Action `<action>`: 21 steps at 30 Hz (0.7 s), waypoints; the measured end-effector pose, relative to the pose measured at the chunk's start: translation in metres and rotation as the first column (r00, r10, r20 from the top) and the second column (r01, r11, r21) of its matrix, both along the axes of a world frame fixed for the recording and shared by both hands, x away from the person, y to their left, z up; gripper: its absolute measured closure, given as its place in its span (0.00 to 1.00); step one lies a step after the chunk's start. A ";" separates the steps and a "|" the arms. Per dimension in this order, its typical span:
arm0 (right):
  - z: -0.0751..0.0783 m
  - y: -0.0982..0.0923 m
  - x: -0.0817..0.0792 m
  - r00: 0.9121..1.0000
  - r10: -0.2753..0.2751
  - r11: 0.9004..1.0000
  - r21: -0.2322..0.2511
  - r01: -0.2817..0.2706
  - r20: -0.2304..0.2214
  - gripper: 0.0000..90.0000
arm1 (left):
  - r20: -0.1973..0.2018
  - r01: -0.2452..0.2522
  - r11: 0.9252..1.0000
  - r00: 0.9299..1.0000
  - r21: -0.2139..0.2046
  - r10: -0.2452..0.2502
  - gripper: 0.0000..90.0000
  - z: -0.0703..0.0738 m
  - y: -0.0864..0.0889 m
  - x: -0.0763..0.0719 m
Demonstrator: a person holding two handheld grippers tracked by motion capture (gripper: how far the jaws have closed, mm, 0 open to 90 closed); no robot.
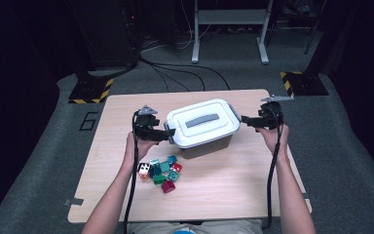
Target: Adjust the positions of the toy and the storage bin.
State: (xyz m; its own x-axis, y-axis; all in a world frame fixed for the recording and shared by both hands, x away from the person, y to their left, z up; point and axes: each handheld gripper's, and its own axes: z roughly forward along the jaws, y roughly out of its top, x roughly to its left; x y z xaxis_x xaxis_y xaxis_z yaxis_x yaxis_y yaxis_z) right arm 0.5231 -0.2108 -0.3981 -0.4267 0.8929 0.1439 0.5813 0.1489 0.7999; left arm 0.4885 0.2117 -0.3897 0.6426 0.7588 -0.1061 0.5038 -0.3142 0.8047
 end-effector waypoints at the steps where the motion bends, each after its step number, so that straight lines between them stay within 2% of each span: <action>1: -0.004 -0.003 -0.004 1.000 -0.006 1.000 -0.006 0.006 0.001 0.15 | 0.005 0.005 1.000 1.000 -0.003 -0.005 0.16 0.001 -0.001 0.001; 2: -0.011 -0.008 -0.009 1.000 -0.009 1.000 -0.006 0.009 0.001 0.13 | 0.008 0.023 1.000 1.000 0.002 -0.023 0.16 0.005 -0.004 0.003; 3: -0.011 -0.008 -0.009 1.000 -0.009 1.000 -0.006 0.009 0.001 0.13 | 0.008 0.023 1.000 1.000 0.002 -0.023 0.15 0.005 -0.004 0.003; 5: -0.021 -0.013 -0.016 1.000 -0.015 1.000 0.002 0.015 -0.001 0.11 | 0.013 0.035 0.999 0.999 0.017 -0.035 0.14 0.007 -0.009 0.006; 6: -0.032 -0.017 -0.024 1.000 -0.019 1.000 0.000 0.019 -0.003 0.09 | 0.012 0.040 0.999 0.999 0.016 -0.040 0.13 0.008 -0.010 0.007; 8: -0.042 -0.020 -0.030 1.000 -0.024 1.000 0.001 0.024 -0.010 0.07 | 0.015 0.046 0.999 0.999 0.012 -0.046 0.12 0.009 -0.014 0.010; 12: -0.064 -0.026 -0.042 0.999 -0.033 0.999 0.007 0.033 -0.031 0.06 | 0.013 0.066 0.997 0.998 0.035 -0.067 0.11 0.011 -0.023 0.016; 13: -0.064 -0.026 -0.042 0.999 -0.033 0.999 0.007 0.033 -0.031 0.06 | 0.010 0.073 0.997 0.997 0.039 -0.073 0.11 0.012 -0.025 0.018; 18: -0.094 -0.028 -0.053 0.998 -0.037 0.999 -0.019 0.036 -0.057 0.05 | 0.006 0.094 0.994 0.996 0.058 -0.094 0.11 0.014 -0.035 0.026; 21: -0.104 -0.027 -0.056 0.997 -0.042 0.999 -0.033 0.039 -0.067 0.05 | 0.003 0.102 0.992 0.995 0.070 -0.103 0.10 0.015 -0.042 0.031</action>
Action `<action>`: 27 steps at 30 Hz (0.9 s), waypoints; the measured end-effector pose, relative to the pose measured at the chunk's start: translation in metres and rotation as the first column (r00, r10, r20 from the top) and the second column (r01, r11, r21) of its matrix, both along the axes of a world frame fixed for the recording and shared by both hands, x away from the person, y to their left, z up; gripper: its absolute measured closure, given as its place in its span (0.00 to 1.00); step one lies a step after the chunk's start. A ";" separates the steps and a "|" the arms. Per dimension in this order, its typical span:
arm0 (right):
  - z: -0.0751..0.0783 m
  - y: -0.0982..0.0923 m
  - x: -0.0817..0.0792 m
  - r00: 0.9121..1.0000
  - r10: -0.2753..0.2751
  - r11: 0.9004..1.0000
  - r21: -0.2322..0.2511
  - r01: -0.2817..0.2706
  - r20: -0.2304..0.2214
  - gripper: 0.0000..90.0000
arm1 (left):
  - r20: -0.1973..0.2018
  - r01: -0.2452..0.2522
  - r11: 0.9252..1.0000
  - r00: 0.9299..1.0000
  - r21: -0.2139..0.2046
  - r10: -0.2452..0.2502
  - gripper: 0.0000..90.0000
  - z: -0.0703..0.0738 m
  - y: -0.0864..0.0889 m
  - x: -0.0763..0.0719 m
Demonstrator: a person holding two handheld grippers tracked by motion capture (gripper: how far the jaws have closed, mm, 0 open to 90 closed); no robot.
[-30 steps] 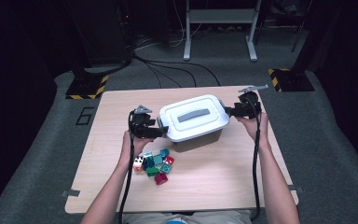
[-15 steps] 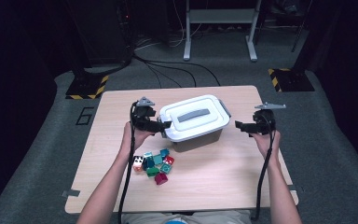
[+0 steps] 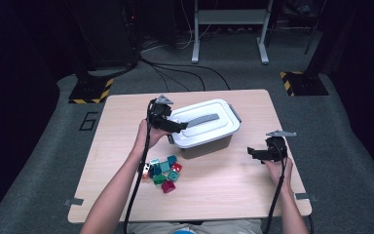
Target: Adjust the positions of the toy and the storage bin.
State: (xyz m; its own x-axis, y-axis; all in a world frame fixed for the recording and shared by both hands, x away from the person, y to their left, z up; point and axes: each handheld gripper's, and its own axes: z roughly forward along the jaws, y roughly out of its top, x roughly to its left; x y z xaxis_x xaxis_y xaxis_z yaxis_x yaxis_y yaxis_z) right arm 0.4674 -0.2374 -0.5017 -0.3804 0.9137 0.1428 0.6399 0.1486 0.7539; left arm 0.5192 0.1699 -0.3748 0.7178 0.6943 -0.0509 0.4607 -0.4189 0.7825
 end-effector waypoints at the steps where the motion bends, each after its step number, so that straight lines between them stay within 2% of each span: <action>1: -0.003 0.000 -0.001 1.000 0.001 1.000 -0.007 -0.001 -0.002 0.05 | 0.001 0.005 1.000 1.000 0.003 -0.005 0.10 0.000 -0.002 0.001; 2: -0.003 0.000 -0.001 1.000 0.001 1.000 -0.007 -0.001 -0.002 0.05 | 0.004 0.012 1.000 1.000 0.006 -0.012 0.10 0.001 -0.005 0.002; 5: -0.014 0.004 -0.003 1.000 0.017 0.998 -0.056 -0.018 -0.012 0.05 | 0.010 0.030 0.999 1.000 0.022 -0.030 0.10 0.002 -0.012 0.005; 8: -0.019 0.005 -0.003 1.000 0.014 0.997 -0.079 -0.016 -0.021 0.05 | 0.004 0.051 0.997 0.999 0.053 -0.052 0.11 0.002 -0.023 0.010; 10: -0.021 0.005 -0.003 0.999 0.013 0.997 -0.078 -0.016 -0.030 0.05 | 0.006 0.054 0.997 0.999 0.059 -0.054 0.11 0.002 -0.026 0.012; 16: -0.024 0.004 -0.004 1.000 0.004 0.997 -0.076 -0.005 -0.013 0.05 | 0.008 0.097 0.990 0.995 0.102 -0.098 0.13 0.002 -0.044 0.017; 17: -0.025 0.003 -0.004 1.000 -0.002 0.997 -0.078 0.002 -0.003 0.06 | 0.003 0.098 0.990 0.995 0.098 -0.098 0.13 0.002 -0.047 0.017; 22: -0.025 0.007 -0.004 1.000 -0.004 0.994 -0.113 0.004 -0.001 0.05 | 0.000 0.115 0.987 0.993 0.108 -0.116 0.14 0.000 -0.058 0.021; 24: -0.026 0.009 -0.004 1.000 0.000 0.990 -0.143 0.001 0.005 0.05 | 0.004 0.124 0.985 0.992 0.118 -0.125 0.16 -0.001 -0.064 0.021; 27: -0.026 0.010 -0.004 1.000 -0.004 0.990 -0.140 0.005 0.005 0.05 | 0.010 0.136 0.983 0.990 0.125 -0.138 0.25 -0.001 -0.067 0.022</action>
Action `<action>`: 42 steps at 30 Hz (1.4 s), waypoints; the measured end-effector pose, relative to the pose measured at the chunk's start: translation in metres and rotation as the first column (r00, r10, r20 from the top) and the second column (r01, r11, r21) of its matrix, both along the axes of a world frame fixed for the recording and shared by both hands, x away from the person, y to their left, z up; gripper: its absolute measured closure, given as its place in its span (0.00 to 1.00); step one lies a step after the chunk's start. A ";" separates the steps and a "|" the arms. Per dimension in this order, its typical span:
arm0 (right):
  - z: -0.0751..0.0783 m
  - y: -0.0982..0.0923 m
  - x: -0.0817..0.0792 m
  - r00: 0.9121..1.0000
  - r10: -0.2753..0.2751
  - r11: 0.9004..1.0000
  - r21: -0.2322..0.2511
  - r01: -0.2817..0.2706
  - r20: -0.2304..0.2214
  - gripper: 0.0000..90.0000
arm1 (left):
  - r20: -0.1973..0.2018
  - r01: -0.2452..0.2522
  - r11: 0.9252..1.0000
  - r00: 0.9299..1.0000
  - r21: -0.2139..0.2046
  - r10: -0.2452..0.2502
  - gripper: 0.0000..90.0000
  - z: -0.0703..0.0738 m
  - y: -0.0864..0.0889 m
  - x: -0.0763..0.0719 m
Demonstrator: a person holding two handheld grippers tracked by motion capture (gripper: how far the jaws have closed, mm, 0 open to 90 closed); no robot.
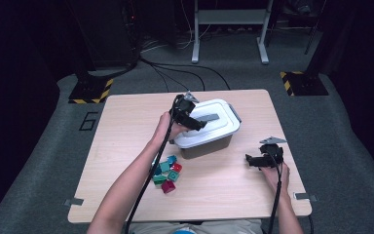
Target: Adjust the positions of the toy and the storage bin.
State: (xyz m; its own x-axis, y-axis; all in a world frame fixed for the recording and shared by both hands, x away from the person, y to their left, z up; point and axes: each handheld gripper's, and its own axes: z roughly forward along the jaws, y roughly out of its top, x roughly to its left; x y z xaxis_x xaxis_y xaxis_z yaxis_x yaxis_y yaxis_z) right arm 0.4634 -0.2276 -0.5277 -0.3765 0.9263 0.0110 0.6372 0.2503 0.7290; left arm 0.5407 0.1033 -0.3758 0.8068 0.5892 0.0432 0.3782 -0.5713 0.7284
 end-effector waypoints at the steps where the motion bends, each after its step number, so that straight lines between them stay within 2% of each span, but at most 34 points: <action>1: 0.000 0.000 0.000 1.000 0.001 1.000 0.001 -0.001 0.001 0.05 | 0.004 0.002 1.000 1.000 0.005 -0.002 0.25 0.000 -0.001 0.000; 4: 0.000 0.000 0.000 1.000 0.000 1.000 0.001 0.000 0.001 0.06 | 0.008 0.006 1.000 1.000 0.016 -0.006 0.36 -0.002 -0.003 0.001; 9: 0.000 -0.002 0.000 1.000 0.003 1.000 0.007 -0.003 0.001 0.06 | 0.007 0.016 0.999 1.000 0.039 -0.017 0.45 -0.005 -0.005 0.003; 12: 0.000 -0.002 0.000 1.000 0.003 1.000 0.007 -0.003 0.003 0.07 | 0.005 0.023 0.999 1.000 0.039 -0.024 0.50 -0.006 -0.007 0.003; 14: 0.000 -0.002 0.000 1.000 0.003 1.000 0.009 -0.003 0.003 0.07 | 0.010 0.034 0.998 0.999 0.050 -0.034 0.56 -0.007 -0.008 0.005; 20: 0.000 -0.003 0.000 1.000 -0.001 1.000 0.016 0.001 0.003 0.07 | -0.028 0.055 0.998 0.998 0.018 -0.054 0.65 -0.008 -0.005 0.010; 26: 0.001 -0.002 -0.001 1.000 -0.003 1.000 0.023 0.003 -0.001 0.08 | -0.049 0.078 0.997 0.996 0.015 -0.077 0.68 -0.007 -0.003 0.014; 28: 0.001 -0.002 -0.001 1.000 -0.016 0.999 0.030 0.016 0.003 0.08 | -0.048 0.084 0.996 0.995 0.013 -0.083 0.69 -0.008 -0.002 0.015; 34: 0.001 -0.004 -0.001 1.000 0.002 1.000 0.021 -0.002 0.004 0.09 | -0.040 0.117 0.993 0.992 0.030 -0.116 0.71 -0.006 -0.001 0.015; 42: 0.001 -0.004 -0.001 1.000 0.002 1.000 0.026 -0.002 0.004 0.09 | -0.051 0.127 0.992 0.991 0.002 -0.127 0.72 -0.006 0.000 0.015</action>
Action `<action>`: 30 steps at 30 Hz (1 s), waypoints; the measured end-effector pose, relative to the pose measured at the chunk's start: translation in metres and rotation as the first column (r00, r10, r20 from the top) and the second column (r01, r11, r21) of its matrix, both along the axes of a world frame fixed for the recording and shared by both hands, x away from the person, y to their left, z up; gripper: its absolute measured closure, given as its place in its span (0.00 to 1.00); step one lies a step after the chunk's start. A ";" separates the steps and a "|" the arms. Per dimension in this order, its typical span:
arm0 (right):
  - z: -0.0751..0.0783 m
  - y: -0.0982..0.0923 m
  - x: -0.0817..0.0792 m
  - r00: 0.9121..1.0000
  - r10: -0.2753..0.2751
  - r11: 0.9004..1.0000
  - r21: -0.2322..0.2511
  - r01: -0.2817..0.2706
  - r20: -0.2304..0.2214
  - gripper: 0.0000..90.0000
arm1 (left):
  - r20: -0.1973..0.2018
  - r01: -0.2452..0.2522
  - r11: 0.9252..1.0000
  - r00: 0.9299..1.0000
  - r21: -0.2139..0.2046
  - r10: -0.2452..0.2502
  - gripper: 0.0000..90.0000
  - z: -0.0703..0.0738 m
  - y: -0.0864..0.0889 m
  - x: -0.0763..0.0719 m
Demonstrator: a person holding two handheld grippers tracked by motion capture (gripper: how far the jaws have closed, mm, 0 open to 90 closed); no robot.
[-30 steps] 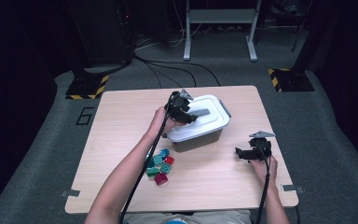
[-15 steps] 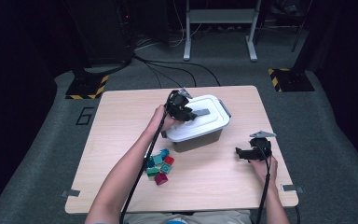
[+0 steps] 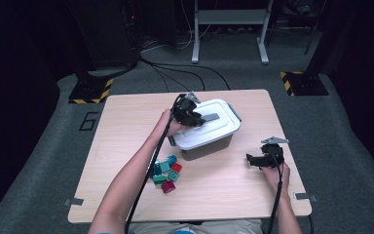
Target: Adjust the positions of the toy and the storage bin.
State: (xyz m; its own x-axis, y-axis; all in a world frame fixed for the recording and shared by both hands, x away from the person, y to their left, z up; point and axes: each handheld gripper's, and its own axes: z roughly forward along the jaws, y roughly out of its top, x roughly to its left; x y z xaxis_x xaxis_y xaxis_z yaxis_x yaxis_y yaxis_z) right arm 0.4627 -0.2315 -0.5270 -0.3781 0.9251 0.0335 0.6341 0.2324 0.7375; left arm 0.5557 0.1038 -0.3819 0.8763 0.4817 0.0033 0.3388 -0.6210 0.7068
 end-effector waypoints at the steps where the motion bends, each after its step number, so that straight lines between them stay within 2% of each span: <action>1: 0.000 0.000 0.000 1.000 -0.002 1.000 0.001 0.002 0.001 0.09 | -0.002 0.005 1.000 1.000 0.000 -0.005 0.73 0.000 0.000 0.000; 9: 0.000 0.000 0.000 1.000 0.000 1.000 0.000 0.000 0.002 0.09 | 0.000 0.009 0.999 1.000 -0.030 -0.009 0.73 0.004 0.002 -0.002; 19: 0.000 0.000 0.000 1.000 -0.003 1.000 0.000 0.003 0.002 0.09 | 0.015 0.004 1.000 1.000 -0.027 -0.003 0.74 0.013 0.002 -0.004; 23: 0.000 0.000 0.000 1.000 -0.003 1.000 0.000 0.003 0.002 0.09 | -0.001 0.001 1.000 1.000 -0.023 -0.001 0.74 0.012 0.002 -0.003; 30: 0.000 0.000 0.000 1.000 -0.004 1.000 0.001 0.004 0.003 0.09 | 0.006 -0.015 0.999 1.000 -0.044 0.015 0.74 0.015 0.005 -0.003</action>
State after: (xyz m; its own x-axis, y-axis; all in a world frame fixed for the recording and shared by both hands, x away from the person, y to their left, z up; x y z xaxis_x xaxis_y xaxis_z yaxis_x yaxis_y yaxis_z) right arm 0.4627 -0.2316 -0.5270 -0.3750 0.9264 0.0333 0.6325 0.2294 0.7398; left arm 0.5527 0.1090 -0.3669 0.8689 0.4948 -0.0133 0.3437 -0.5838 0.7356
